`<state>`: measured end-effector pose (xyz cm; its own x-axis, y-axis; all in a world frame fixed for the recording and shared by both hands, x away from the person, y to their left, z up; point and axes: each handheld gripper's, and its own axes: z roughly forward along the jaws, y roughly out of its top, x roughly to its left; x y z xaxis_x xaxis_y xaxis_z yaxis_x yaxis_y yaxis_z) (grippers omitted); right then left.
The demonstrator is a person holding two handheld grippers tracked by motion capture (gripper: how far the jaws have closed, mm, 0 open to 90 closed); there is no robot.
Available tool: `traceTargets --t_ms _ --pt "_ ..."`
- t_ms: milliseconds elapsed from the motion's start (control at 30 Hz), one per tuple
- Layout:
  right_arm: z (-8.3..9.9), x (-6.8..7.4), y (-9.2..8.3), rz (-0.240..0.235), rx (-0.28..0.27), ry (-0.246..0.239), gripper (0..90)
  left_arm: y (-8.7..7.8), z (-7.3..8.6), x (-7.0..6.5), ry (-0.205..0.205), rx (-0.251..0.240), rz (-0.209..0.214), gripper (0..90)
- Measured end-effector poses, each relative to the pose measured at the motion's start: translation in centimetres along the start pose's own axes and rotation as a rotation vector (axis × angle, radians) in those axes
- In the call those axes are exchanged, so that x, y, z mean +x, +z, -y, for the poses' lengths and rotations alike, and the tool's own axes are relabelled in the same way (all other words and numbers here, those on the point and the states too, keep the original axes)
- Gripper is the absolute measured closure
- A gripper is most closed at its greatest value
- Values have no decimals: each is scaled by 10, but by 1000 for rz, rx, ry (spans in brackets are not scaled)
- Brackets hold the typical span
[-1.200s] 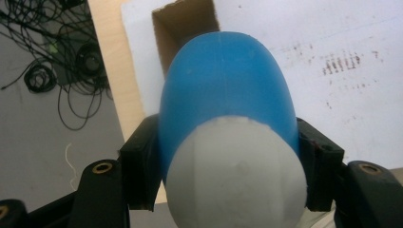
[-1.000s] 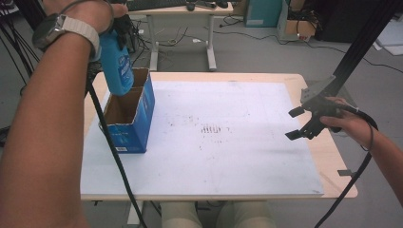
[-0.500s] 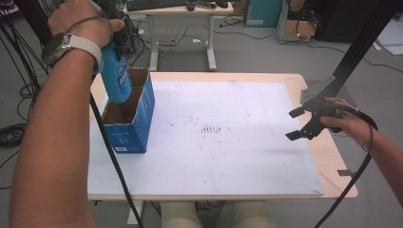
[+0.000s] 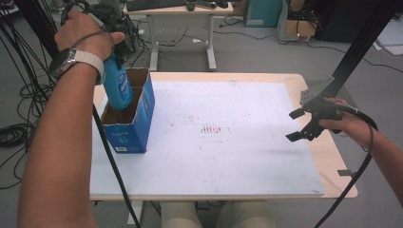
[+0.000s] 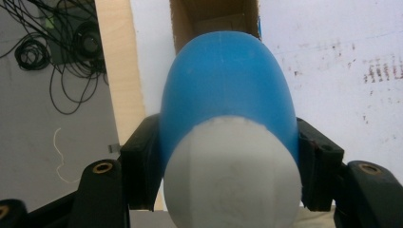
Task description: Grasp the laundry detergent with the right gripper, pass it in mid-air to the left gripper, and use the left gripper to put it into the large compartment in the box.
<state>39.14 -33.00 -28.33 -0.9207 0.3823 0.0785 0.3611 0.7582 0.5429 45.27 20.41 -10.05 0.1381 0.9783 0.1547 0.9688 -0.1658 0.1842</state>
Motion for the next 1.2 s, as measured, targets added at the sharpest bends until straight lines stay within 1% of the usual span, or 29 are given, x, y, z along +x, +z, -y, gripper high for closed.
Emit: traceTargets --t_ms 100,233,333,467,567,633,667,767,933,967,1000,1100,1200 --pt "0 0 0 0 5 13 35 8 1 0 -2 1 2 375" --pt "2 -1 1 -4 15 12 35 21 2 0 -1 9 3 375" --pt "3 -1 1 -3 18 25 35 30 4 0 0 12 5 375" --pt "4 -1 2 -1 11 24 35 44 7 -1 -2 16 12 375" --pt "3 -1 3 1 14 26 35 51 9 -1 -4 18 18 375" --pt "3 0 4 1 12 29 35 56 10 0 3 22 19 375" --pt "3 0 4 1 12 28 35 59 10 0 -1 18 19 375" --pt "3 0 5 1 16 36 35 66 11 -1 6 20 17 376" --pt "1 -1 7 0 15 32 35 76 13 0 7 13 16 376" --pt "1 -1 7 -2 21 29 35 78 13 -1 4 18 20 376" --pt "1 -2 7 0 15 18 35 81 13 -1 8 19 20 376" --pt "0 -2 8 1 8 31 35 88 14 -2 2 16 22 376" --pt "1 -2 8 2 9 35 35 95 14 -3 8 20 21 376"
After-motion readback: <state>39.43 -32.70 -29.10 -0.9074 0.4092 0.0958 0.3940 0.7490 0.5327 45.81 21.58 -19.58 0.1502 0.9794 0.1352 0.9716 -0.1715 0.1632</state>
